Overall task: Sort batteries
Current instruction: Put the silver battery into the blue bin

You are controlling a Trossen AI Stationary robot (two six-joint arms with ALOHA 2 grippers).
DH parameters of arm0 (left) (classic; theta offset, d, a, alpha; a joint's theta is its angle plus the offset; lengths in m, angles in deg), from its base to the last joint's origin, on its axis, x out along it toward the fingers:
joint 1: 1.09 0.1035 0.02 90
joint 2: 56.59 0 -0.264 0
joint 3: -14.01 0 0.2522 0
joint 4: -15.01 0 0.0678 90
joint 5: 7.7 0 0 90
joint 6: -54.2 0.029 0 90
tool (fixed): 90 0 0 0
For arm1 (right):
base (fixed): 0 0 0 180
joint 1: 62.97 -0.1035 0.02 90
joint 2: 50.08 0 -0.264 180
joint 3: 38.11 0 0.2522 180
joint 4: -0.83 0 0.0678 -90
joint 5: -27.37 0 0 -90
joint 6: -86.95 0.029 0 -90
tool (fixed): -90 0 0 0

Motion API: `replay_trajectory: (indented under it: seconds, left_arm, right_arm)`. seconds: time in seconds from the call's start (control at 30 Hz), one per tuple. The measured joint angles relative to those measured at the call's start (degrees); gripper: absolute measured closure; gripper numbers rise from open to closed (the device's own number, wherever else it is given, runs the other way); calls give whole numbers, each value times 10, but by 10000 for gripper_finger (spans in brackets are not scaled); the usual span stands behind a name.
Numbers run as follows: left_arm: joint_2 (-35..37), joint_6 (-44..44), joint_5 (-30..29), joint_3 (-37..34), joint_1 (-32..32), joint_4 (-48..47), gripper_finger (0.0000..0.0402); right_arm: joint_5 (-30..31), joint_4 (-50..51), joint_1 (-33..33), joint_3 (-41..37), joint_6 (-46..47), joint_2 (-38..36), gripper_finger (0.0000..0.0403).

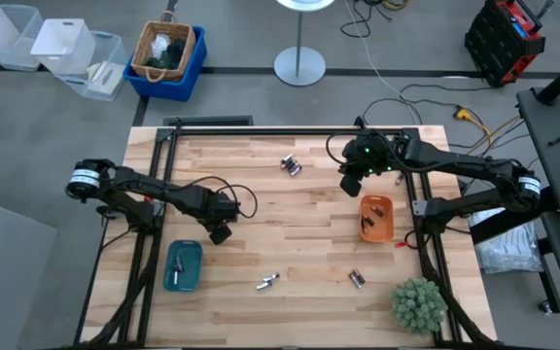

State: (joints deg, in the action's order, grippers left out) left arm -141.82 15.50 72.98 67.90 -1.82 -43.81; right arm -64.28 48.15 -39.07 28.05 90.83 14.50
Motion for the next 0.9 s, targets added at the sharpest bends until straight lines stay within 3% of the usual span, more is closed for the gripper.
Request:
replay_trajectory:
  seconds: [0.23,0.5,0.9]
  left_arm:
    - [0,2,4,-1,0,1,332]
    - [1,2,14,-1,0,1,378]
    - [-1,5,26,34,-19,-33,379]
  right_arm:
    - [0,0,0,0,0,0,344]
    - [0,0,0,0,0,0,344]
    - [0,0,0,0,0,0,344]
